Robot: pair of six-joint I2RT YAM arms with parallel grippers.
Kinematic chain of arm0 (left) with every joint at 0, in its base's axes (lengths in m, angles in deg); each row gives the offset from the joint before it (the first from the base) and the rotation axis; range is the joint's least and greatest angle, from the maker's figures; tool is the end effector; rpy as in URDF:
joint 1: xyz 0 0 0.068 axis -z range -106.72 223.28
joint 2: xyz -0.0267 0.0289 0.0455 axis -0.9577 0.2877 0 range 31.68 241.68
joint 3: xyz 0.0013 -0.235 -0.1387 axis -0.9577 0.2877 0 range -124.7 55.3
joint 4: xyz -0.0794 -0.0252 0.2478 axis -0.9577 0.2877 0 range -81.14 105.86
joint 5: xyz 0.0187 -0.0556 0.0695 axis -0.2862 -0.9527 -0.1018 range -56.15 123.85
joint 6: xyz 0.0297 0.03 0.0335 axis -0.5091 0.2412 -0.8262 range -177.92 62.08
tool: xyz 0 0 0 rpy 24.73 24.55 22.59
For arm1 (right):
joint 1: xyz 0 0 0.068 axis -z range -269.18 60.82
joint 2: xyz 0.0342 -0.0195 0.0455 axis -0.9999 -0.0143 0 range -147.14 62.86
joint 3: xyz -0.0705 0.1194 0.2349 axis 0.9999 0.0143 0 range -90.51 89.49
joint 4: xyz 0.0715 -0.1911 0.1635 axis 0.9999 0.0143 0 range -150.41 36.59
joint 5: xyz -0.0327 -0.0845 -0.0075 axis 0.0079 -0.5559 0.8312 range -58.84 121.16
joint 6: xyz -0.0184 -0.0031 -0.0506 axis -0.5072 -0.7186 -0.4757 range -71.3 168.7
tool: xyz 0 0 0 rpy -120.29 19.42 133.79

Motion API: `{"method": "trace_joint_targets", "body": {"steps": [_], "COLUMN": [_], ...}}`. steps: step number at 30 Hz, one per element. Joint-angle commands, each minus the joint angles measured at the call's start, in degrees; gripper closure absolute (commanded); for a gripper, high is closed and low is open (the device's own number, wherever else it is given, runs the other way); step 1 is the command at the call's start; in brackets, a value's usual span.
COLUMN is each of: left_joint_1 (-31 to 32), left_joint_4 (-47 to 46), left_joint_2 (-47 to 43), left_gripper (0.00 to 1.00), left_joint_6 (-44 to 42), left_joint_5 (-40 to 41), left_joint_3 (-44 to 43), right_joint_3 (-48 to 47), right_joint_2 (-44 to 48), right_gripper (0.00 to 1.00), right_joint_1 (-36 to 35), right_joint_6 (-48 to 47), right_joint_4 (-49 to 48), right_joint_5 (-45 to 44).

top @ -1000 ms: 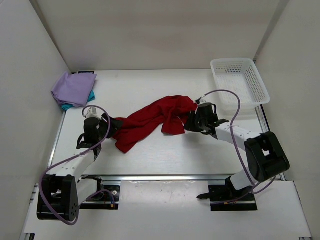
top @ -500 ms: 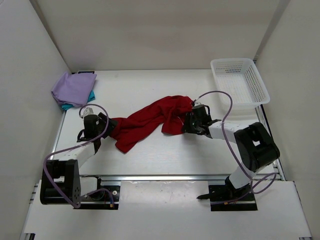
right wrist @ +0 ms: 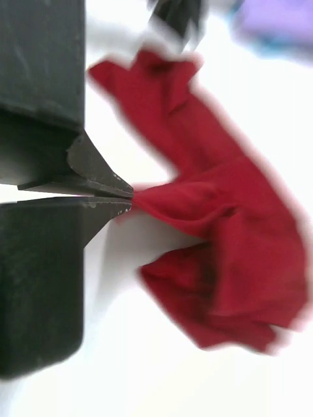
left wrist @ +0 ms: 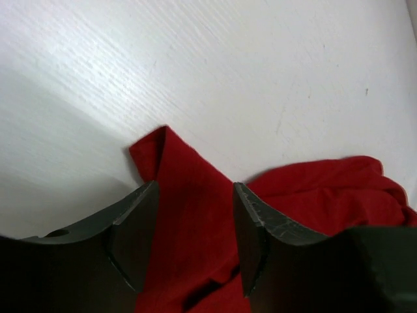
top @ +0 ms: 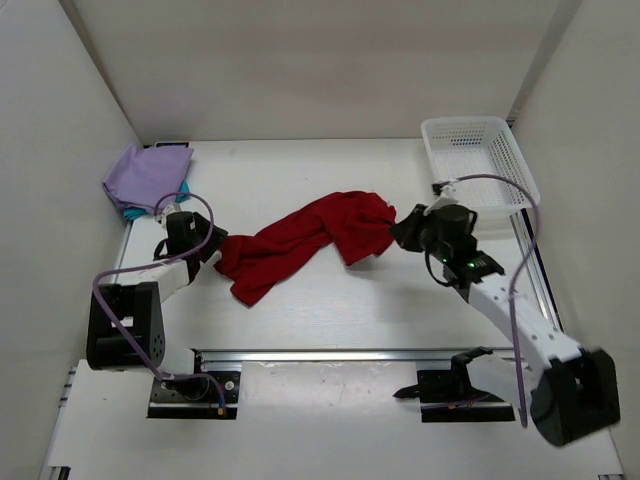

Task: Fold and stack the t-shirts
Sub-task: Flatten out the tshirt

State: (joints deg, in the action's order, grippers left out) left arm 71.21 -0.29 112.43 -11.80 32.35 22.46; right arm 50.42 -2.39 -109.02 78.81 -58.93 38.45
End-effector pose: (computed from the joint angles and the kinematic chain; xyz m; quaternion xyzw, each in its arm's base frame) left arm 0.2716 0.0088 0.1640 -0.3630 0.8253 -0.1731 0.3964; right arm 0.2362 0.0900 0.2482 0.0437 0.8534 0.2674 0.4453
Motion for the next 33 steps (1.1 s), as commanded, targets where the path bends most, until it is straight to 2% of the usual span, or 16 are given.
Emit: {"method": "trace_joint_targets", "body": {"steps": [1, 4, 7, 9, 12, 14, 16, 21, 22, 25, 26, 29, 30, 32, 33], "left_joint_1": [-0.74, 0.83, 0.14, 0.05, 0.04, 0.83, 0.84, 3.29, 3.47, 3.47, 3.47, 3.12, 3.21, 3.30, 3.56], "left_joint_4": [0.35, 2.46, 2.73, 2.03, 2.90, 4.83, 5.81, 4.83, 5.54, 6.42, 6.07, 5.90, 5.72, 6.68, 7.12], "left_joint_2": [2.47, 3.54, 1.70, 0.20, 2.91, 5.89, 8.53, 9.85, 10.91, 12.58, 12.68, 13.20, 13.20, 13.12, 12.68], "left_gripper": [0.43, 0.47, 0.52, 0.41, 0.35, 0.35, 0.41, 0.51, 0.51, 0.41, 0.44, 0.78, 0.82, 1.00, 1.00], "left_joint_6": [-1.30, -3.06, -3.33, -3.41, -4.38, -5.61, -6.05, -6.22, -6.14, -6.40, -6.14, -6.49, -6.06, -6.05, -5.96], "left_joint_5": [0.00, 1.14, 1.41, 1.41, 1.41, 1.41, 1.41, 1.32, 1.41, 1.41, 1.32, 1.32, 0.97, 1.23, 1.41], "left_joint_3": [-4.41, -6.36, -4.09, -1.97, -4.85, -7.92, -10.22, -11.71, -12.50, -13.48, -13.48, -13.65, -13.74, -14.09, -14.79], "right_joint_3": [3.02, 6.54, 11.46, 12.09, 10.86, 10.59, 10.15, 10.86, 10.86, 10.33, 10.16, 9.63, 9.45, 8.49, 8.22], "right_joint_2": [9.16, 13.82, 20.40, 24.81, 28.15, 28.08, 26.94, 23.34, 22.98, 21.84, 21.23, 20.69, 20.35, 19.64, 18.94], "right_gripper": [1.00, 1.00, 1.00, 1.00, 1.00, 0.99, 1.00, 1.00, 1.00, 1.00, 1.00, 1.00, 1.00, 1.00, 1.00], "right_joint_1": [3.83, 5.24, 6.47, 7.79, 10.42, 12.00, 12.45, 7.72, 7.10, 6.74, 6.83, 5.25, 4.81, 5.07, 5.16], "right_joint_6": [1.09, 0.74, 0.83, 1.35, 1.45, 0.39, 0.56, 1.35, 1.70, 2.06, 2.06, 1.97, 2.06, 2.15, 2.67], "right_joint_4": [3.97, 8.44, 12.92, 14.08, 15.49, 15.58, 14.09, 10.92, 11.00, 9.25, 8.99, 8.28, 8.28, 7.84, 7.23], "right_joint_5": [0.53, 1.94, -1.74, -2.02, -1.05, 0.78, 2.99, 2.12, 1.94, 3.25, 3.61, 2.21, 2.03, 2.46, 2.64]}}
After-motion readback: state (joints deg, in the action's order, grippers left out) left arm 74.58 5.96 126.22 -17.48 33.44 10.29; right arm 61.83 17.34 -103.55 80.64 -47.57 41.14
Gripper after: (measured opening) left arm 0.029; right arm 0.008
